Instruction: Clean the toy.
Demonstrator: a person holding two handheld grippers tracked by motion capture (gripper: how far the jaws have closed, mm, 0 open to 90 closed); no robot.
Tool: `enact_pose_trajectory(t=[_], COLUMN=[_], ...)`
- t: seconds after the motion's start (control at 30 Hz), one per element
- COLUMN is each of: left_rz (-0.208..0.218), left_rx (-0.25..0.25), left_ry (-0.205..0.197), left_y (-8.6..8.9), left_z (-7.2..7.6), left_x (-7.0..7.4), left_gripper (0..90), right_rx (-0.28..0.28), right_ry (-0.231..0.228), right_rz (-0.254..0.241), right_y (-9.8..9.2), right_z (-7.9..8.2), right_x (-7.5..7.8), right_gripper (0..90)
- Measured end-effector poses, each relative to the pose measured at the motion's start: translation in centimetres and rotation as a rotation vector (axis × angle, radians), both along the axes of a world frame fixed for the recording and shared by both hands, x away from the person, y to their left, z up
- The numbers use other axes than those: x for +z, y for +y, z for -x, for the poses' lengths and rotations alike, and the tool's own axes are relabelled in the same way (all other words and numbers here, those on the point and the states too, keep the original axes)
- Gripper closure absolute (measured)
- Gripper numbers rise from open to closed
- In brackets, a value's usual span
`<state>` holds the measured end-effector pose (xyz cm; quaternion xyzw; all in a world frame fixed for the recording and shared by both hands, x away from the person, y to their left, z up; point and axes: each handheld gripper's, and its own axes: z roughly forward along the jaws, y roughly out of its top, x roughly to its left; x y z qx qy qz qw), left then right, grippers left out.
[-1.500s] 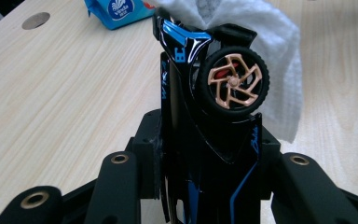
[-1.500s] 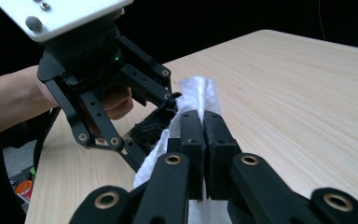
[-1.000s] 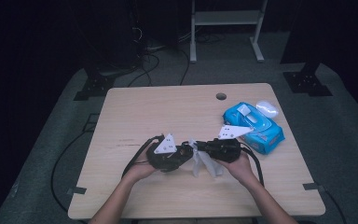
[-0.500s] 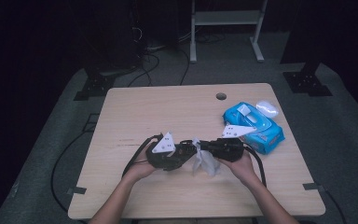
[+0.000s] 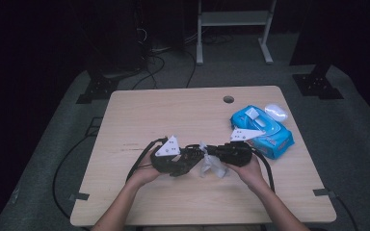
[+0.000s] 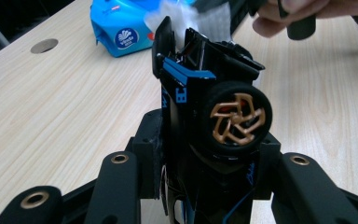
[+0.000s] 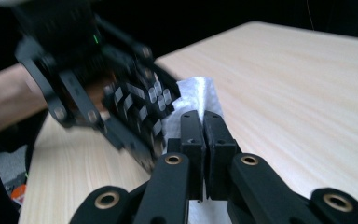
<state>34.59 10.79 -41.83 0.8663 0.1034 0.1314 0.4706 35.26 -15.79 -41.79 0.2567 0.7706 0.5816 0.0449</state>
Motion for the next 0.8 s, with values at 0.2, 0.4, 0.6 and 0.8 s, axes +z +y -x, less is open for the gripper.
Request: enact_pose_trajectory(t=[0.2,0.4,0.6,0.8], left_rz=[0.013,-0.002,-0.005,-0.02], left_rx=[0.004,0.005,0.018,0.016], left_ry=[0.003,0.002,-0.009,0.007], left_y=[0.3,0.0,-0.6,-1.1], left_z=[-0.1,-0.2,-0.4,-0.6], left_x=[0.1,0.1,0.1,0.3], left_gripper=[56.9,56.9,56.9,57.0], right_rx=[-0.003,-0.012,0.001,0.041], right_ry=[0.021,0.052,-0.007,-0.032], right_rz=[-0.02,-0.013,-0.028,-0.04], right_y=[-0.1,-0.4,0.2,1.4], right_z=[-0.1,0.1,0.6,0.8], right_x=[-0.3,-0.9,1.1,1.7], right_gripper=[87.2,87.2,87.7,87.6])
